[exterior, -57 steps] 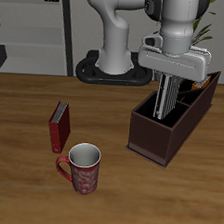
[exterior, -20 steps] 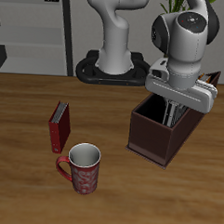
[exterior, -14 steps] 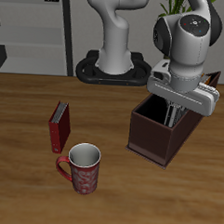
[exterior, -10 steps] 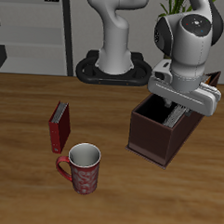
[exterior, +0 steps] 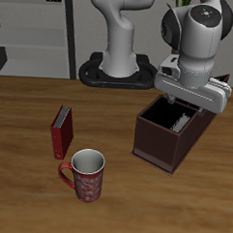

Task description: Place the orange book into the left desk caddy's left compartment and place the striped book into the left desk caddy's right compartment and place the red book into the left desk caddy's right compartment

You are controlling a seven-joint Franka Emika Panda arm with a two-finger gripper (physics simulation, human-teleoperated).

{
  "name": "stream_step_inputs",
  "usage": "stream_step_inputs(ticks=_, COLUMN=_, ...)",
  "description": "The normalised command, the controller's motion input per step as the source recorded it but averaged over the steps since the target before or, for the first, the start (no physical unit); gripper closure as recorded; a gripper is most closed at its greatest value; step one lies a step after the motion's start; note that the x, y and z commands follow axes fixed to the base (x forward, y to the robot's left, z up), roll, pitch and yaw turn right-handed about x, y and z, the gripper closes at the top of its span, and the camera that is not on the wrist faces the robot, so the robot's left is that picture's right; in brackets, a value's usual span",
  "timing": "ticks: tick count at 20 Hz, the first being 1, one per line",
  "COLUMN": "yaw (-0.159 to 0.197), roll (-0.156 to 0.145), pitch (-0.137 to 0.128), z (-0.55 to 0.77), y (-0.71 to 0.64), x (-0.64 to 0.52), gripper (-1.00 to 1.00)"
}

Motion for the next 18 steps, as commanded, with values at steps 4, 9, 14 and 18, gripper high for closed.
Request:
stream_step_inputs(ticks=4, yaw=0.027, roll=-0.006, pitch=-0.023, z=0.17, y=-0.14, x=-0.03, gripper=-1.00)
stream_step_inputs(ticks=9, yaw=0.038, roll=-0.001, pitch=0.003, z=0.16, y=-0.45, x=0.06, gripper=-1.00)
stream_step_inputs(ticks=14, yaw=0.045, roll=-0.043, pitch=-0.022, z=0.16, y=-0.59, x=0.02, gripper=-1.00)
stream_step_inputs(ticks=18, yaw=0.049, roll=-0.052, pitch=-0.020, z=0.16, y=-0.72, x=0.02, gripper=-1.00)
